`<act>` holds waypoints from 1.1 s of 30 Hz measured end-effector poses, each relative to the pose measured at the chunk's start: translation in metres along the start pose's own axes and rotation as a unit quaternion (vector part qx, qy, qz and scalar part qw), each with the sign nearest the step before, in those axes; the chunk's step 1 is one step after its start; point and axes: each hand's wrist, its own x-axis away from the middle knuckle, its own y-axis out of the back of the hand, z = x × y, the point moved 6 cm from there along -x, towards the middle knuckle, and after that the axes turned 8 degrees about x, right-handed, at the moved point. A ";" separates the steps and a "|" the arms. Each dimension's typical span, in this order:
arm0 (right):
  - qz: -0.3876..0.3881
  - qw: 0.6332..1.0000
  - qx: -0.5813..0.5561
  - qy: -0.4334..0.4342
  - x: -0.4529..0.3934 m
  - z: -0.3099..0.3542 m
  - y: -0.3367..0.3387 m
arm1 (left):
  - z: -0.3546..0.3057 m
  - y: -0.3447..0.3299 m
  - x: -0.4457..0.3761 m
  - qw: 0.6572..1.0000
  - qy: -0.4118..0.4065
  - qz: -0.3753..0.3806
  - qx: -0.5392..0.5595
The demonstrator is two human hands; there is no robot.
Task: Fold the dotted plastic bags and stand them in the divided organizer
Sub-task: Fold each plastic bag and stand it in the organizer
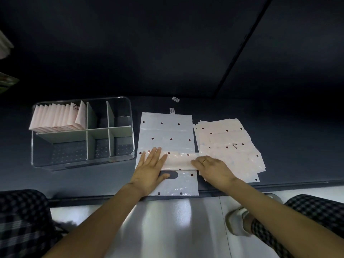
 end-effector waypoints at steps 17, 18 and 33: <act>-0.214 0.948 -0.233 0.043 0.032 0.055 0.046 | -0.045 0.038 0.054 0.944 -0.147 -0.263 0.133; -0.200 0.934 -0.295 -0.007 0.033 0.049 0.039 | -0.044 0.039 0.054 0.943 -0.139 -0.267 0.144; -0.287 0.917 -0.275 -0.025 0.008 0.031 0.036 | -0.030 0.045 0.058 0.934 -0.149 -0.278 0.168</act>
